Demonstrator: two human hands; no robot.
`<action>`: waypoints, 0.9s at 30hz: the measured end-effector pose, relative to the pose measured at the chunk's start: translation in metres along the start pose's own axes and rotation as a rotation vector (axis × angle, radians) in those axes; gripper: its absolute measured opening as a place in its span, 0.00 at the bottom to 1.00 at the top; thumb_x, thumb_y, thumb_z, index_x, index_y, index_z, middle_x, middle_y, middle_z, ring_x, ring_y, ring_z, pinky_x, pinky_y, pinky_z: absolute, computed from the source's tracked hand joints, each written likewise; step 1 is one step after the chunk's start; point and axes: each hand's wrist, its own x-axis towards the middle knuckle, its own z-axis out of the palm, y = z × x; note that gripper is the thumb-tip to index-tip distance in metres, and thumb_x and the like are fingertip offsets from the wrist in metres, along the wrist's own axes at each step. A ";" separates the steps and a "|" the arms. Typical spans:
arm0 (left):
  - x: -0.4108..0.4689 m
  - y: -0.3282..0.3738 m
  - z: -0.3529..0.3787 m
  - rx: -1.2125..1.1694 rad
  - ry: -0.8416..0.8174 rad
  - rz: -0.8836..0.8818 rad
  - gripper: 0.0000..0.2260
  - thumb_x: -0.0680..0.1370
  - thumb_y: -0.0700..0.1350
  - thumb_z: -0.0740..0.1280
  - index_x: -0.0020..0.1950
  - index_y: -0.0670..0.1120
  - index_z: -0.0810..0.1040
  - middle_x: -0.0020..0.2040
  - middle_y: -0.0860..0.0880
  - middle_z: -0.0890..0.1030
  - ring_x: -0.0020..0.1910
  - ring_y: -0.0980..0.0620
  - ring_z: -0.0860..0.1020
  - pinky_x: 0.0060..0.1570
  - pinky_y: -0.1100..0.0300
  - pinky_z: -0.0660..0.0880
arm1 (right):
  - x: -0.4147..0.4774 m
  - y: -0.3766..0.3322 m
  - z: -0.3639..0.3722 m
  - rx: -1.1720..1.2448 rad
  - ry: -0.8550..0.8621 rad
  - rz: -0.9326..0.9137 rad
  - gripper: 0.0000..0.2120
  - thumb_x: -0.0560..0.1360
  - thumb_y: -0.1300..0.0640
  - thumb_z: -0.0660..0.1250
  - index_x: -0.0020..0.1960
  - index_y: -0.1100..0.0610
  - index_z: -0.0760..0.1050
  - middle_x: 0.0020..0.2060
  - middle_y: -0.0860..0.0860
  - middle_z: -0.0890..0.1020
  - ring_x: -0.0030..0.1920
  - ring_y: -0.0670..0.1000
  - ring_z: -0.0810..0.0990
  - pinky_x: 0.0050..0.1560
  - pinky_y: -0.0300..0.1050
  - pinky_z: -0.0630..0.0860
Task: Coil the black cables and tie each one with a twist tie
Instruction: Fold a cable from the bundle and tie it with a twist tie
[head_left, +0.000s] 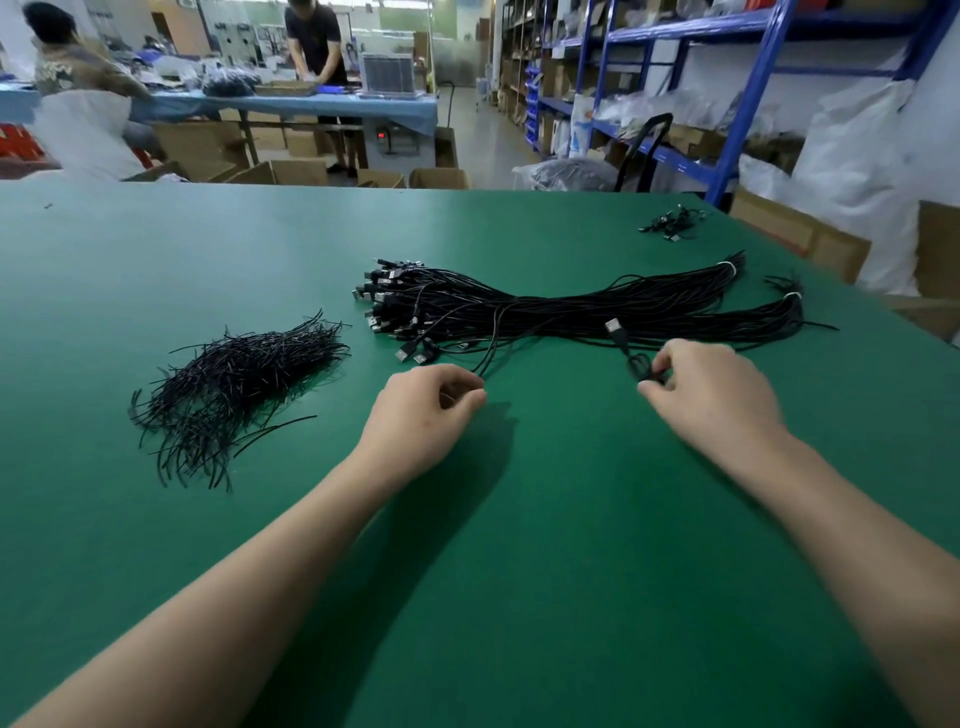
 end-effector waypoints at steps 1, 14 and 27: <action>0.007 -0.001 0.002 0.057 0.025 -0.002 0.08 0.79 0.50 0.70 0.56 0.52 0.84 0.47 0.56 0.84 0.46 0.55 0.81 0.54 0.55 0.78 | 0.007 0.007 -0.001 -0.066 0.007 0.021 0.09 0.77 0.51 0.69 0.50 0.56 0.78 0.40 0.54 0.82 0.42 0.60 0.80 0.40 0.49 0.77; 0.041 -0.011 0.018 0.394 0.109 -0.049 0.08 0.80 0.53 0.69 0.53 0.52 0.85 0.52 0.49 0.80 0.55 0.45 0.78 0.47 0.54 0.76 | 0.009 -0.015 -0.015 -0.303 -0.026 -0.083 0.20 0.79 0.38 0.65 0.47 0.56 0.75 0.46 0.52 0.78 0.46 0.58 0.80 0.38 0.47 0.69; 0.046 0.014 -0.018 -0.560 -0.056 -0.171 0.13 0.86 0.45 0.57 0.49 0.45 0.80 0.36 0.54 0.77 0.32 0.57 0.72 0.34 0.62 0.64 | 0.059 -0.086 0.071 0.125 -0.235 -0.166 0.49 0.77 0.34 0.64 0.82 0.51 0.37 0.81 0.54 0.38 0.81 0.55 0.41 0.78 0.60 0.51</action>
